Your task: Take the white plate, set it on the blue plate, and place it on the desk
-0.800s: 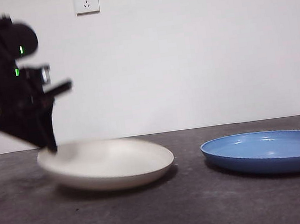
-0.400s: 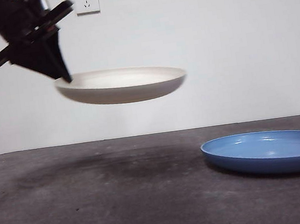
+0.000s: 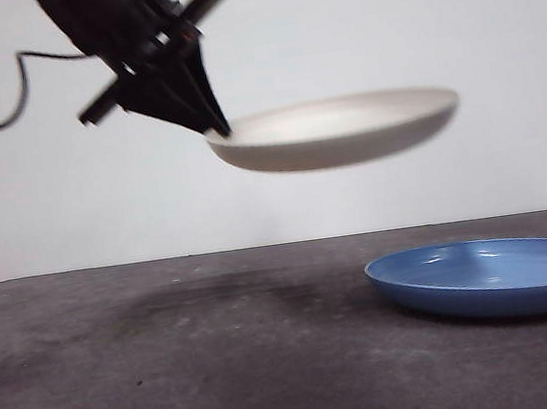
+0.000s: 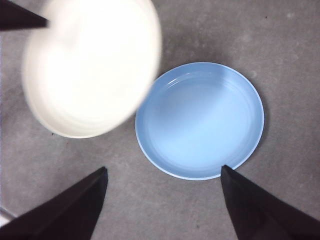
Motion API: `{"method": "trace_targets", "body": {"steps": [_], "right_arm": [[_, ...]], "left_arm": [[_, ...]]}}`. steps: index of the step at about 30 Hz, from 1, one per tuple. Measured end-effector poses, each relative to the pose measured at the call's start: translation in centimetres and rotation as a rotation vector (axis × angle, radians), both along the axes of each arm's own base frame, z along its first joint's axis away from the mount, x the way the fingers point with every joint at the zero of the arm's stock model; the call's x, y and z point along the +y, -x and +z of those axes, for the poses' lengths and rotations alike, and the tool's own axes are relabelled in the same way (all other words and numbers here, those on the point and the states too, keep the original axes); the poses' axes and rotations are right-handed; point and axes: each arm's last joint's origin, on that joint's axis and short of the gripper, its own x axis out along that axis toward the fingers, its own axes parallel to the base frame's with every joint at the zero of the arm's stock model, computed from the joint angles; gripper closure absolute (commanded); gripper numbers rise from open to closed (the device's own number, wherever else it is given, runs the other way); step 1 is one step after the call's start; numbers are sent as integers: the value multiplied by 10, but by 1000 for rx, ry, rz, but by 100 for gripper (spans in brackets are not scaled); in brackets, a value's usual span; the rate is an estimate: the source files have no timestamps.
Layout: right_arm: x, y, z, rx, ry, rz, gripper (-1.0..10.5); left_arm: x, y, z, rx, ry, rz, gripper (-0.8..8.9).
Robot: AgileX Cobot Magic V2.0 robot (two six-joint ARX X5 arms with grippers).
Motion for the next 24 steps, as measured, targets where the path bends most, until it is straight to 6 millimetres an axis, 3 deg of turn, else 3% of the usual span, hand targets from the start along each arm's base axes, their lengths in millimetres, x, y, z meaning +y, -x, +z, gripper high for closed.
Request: {"method": "trace_targets", "body": {"steps": [14, 19, 24], "right_arm": [[-4, 26, 30, -43, 42, -60, 581], [-4, 28, 31, -35, 45, -62, 581], [-4, 29, 31, -32, 45, -62, 582]], "left_arm": [[-92, -46, -39, 126, -52, -97, 798], [-112, -60, -60, 182, -92, -111, 797], [-120, -66, -67, 189, -98, -119, 798]]}}
